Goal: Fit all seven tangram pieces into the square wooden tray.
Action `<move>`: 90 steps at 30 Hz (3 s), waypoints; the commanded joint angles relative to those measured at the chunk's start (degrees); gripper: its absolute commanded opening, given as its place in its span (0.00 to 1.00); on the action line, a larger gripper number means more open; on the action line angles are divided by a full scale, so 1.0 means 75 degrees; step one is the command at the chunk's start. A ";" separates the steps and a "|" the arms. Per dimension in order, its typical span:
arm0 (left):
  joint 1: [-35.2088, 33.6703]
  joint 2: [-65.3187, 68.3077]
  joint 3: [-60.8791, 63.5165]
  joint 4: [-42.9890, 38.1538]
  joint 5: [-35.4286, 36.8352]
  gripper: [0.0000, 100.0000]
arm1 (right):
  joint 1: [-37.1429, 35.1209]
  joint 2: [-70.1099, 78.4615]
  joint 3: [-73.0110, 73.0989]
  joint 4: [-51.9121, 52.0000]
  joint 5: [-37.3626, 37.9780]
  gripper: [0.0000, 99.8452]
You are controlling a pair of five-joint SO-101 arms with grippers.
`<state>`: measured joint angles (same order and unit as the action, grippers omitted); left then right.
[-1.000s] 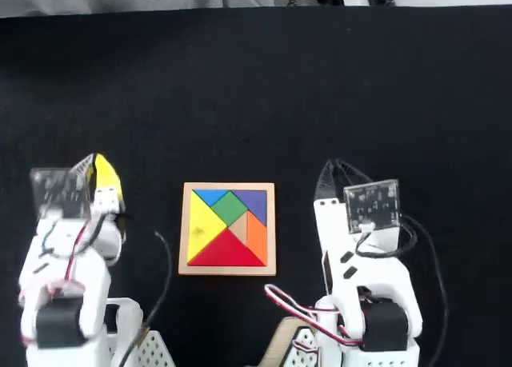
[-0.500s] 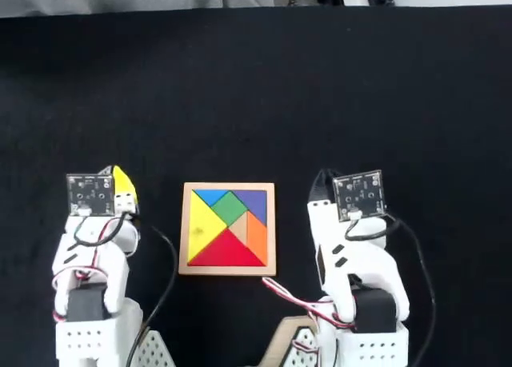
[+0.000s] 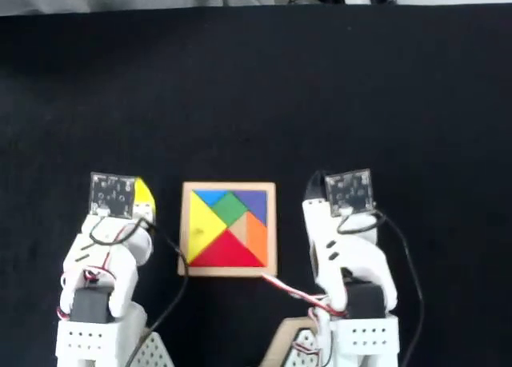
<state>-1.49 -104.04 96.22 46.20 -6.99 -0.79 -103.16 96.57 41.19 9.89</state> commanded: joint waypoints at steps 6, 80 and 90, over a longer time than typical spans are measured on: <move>-0.0463 -0.0023 0.0158 0.1547 -0.0047 0.03 | 0.0082 -0.0709 -0.0006 0.1500 0.0000 0.01; -0.0686 -0.0035 0.0158 0.3575 0.1254 0.03 | 0.0117 -0.0709 -0.0006 0.4489 -0.1125 0.01; -0.0686 -0.0035 0.0158 0.3575 0.1254 0.03 | 0.0117 -0.0709 -0.0006 0.4489 -0.1125 0.01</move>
<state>-6.15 -104.04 96.31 72.66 1.71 -0.79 -103.25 96.57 74.51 0.84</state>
